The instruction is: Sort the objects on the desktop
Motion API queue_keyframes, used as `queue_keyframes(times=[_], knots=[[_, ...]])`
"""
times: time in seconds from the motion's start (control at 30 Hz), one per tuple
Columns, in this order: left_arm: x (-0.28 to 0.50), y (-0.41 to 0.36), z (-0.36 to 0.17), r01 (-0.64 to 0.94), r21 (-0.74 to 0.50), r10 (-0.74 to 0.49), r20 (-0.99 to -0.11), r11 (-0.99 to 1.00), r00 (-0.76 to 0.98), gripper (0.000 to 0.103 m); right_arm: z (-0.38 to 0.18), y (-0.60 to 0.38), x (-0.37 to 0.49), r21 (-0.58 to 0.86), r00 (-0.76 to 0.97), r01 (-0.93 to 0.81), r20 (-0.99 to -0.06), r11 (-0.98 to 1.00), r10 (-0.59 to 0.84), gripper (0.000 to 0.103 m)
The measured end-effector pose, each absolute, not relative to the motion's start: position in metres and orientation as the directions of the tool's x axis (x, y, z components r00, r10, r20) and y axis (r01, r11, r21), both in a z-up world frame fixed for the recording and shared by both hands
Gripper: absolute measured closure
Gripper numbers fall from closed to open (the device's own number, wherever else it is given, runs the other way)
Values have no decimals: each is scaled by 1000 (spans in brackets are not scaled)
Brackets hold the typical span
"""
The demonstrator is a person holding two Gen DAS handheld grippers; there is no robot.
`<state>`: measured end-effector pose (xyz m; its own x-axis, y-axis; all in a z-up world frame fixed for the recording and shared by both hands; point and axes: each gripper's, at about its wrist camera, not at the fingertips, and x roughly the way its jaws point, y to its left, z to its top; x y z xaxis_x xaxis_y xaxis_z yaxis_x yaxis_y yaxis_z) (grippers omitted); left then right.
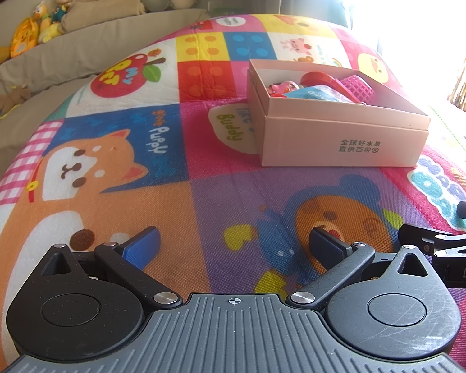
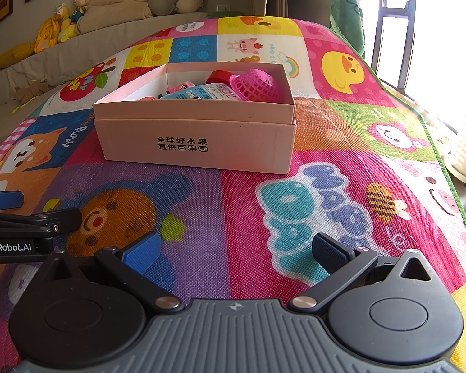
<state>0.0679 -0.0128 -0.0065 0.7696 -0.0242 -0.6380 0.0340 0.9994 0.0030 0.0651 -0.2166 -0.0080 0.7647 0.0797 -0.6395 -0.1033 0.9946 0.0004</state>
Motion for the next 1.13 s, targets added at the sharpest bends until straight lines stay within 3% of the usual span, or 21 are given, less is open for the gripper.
queue_keyframes(times=[1.13], knots=[[66,-11,-2,59,-8,-48,-687,998,725,0,-8,-216,65,1,765,-103,-640,995,80,0]])
